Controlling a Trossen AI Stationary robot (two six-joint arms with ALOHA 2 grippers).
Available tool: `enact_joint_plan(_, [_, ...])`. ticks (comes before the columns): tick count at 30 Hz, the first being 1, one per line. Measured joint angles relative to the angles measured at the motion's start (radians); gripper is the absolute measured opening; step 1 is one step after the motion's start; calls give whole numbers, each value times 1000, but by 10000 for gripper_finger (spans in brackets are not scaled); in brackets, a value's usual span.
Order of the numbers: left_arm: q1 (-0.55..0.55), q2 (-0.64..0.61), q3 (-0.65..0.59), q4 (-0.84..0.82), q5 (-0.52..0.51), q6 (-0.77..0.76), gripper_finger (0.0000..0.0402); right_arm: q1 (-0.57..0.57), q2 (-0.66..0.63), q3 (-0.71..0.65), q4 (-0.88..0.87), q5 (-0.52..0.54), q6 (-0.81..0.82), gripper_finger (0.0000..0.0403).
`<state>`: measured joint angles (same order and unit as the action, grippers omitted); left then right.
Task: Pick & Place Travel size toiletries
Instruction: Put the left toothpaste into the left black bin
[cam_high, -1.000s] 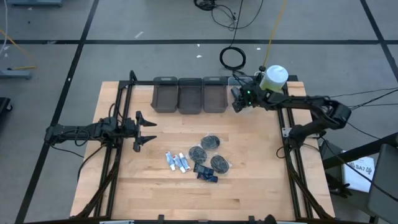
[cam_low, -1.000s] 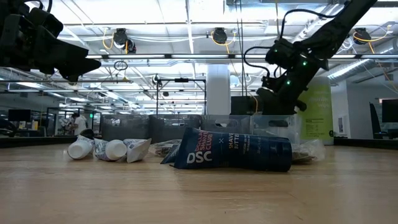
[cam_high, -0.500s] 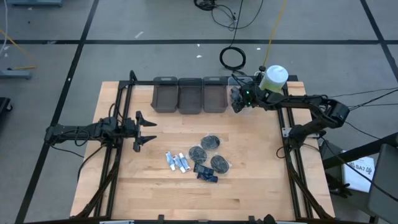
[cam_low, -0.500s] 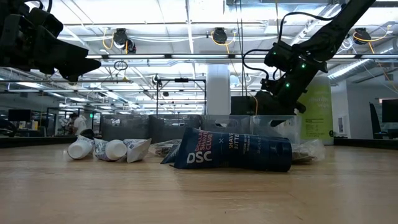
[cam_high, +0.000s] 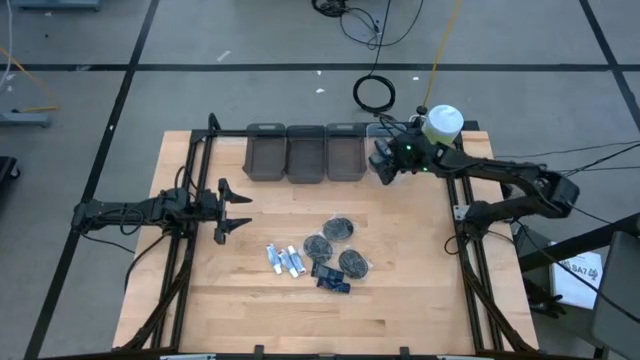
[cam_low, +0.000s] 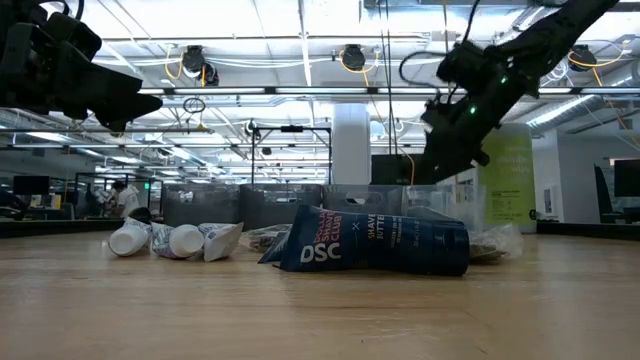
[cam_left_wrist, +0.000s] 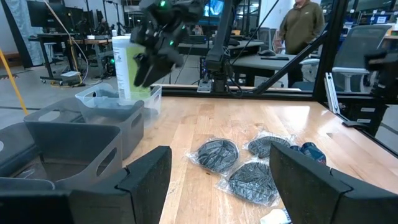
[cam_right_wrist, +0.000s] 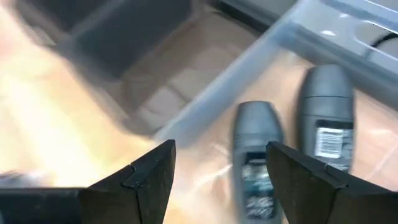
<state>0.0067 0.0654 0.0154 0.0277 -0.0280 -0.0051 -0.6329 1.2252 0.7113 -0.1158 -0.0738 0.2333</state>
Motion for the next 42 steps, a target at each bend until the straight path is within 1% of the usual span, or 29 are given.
enact_joint_plan(5, [0,0,0,0,0,0,267,50,-149,0,-18,-115,44,237])
enact_joint_plan(7, [0,0,0,0,0,0,267,83,-199,0,-17,-142,44,237])
enact_joint_plan(15, [0,0,0,0,0,0,267,261,-362,0,-24,-144,39,237])
enact_joint_plan(21, [0,0,0,0,0,0,267,427,-433,-24,-6,-142,39,238])
enact_joint_plan(25, [0,0,0,0,0,0,267,543,-462,-88,81,-143,25,238])
enact_joint_plan(29, [0,0,0,0,0,0,267,634,-517,-151,171,-171,-21,237])
enact_joint_plan(36, [0,0,0,0,0,0,267,710,-681,-245,226,-166,-36,213])
enact_joint_plan(42, [0,0,0,0,0,0,267,727,-818,-355,293,-164,-14,187])
